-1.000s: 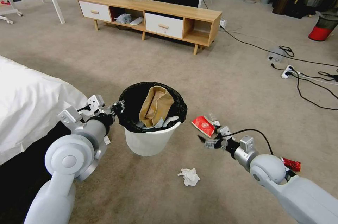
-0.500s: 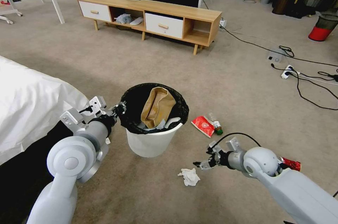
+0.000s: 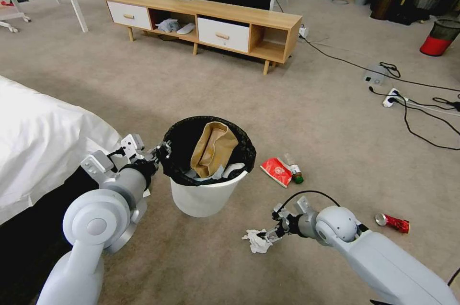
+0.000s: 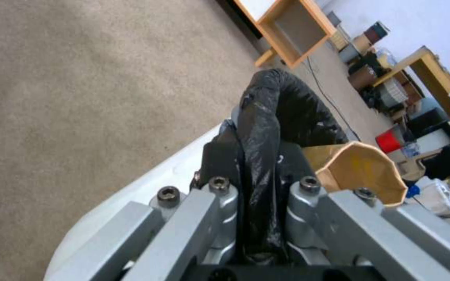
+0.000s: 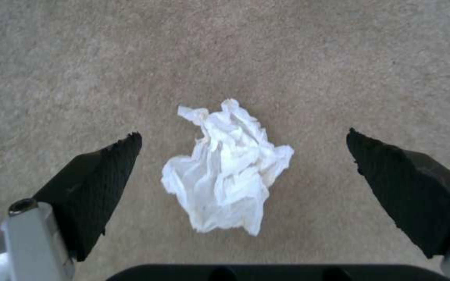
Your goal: Pick up the trash bin and place the garbage on the floor into it.
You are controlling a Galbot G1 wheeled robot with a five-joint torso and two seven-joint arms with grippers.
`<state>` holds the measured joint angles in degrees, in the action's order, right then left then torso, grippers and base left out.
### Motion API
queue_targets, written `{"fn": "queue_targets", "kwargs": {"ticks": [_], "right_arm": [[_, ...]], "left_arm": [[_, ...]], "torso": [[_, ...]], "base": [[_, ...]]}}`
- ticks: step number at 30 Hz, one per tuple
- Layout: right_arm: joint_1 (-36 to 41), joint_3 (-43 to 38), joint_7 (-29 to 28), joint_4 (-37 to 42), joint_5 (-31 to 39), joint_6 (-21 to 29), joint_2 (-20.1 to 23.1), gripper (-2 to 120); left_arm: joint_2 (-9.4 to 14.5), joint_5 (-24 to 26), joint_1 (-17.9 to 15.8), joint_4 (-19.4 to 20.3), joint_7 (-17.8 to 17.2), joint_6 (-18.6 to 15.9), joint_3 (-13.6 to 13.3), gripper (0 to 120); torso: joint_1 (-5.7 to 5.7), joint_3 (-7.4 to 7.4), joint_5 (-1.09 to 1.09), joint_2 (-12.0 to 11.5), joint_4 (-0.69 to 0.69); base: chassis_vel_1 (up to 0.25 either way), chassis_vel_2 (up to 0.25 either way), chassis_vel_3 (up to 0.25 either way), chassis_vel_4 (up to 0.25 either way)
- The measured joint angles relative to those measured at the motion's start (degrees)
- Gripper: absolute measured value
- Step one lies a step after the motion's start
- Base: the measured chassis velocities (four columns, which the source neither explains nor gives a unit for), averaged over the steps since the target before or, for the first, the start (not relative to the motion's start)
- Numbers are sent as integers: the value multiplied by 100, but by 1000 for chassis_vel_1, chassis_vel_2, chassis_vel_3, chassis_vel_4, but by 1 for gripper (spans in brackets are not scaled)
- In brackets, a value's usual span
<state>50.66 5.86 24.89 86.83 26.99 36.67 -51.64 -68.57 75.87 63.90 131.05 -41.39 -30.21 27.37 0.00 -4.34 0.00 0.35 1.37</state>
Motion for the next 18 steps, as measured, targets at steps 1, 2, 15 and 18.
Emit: {"fn": "queue_targets", "kwargs": {"ticks": [1, 2, 15, 18], "right_arm": [[-43, 38, 15, -137, -20, -87, -57, 100], [-43, 38, 15, -137, -20, -87, -57, 100], [-303, 321, 66, -682, -195, -555, -304, 100], [-347, 366, 96, -746, -226, -600, -340, 100]], "left_arm": [[3, -7, 14, 3, 16, 0, 1, 7], [3, -7, 14, 3, 16, 0, 1, 7], [-56, -99, 27, -21, 59, 18, -38, 7], [-61, -103, 27, -27, 62, 20, -39, 7]], "torso": [[0, 0, 0, 0, 0], [0, 0, 0, 0, 0], [0, 0, 0, 0, 0], [0, 0, 0, 0, 0]], "base": [[0, 0, 0, 0], [0, 0, 0, 0], [0, 0, 0, 0], [0, 0, 0, 0]]}}
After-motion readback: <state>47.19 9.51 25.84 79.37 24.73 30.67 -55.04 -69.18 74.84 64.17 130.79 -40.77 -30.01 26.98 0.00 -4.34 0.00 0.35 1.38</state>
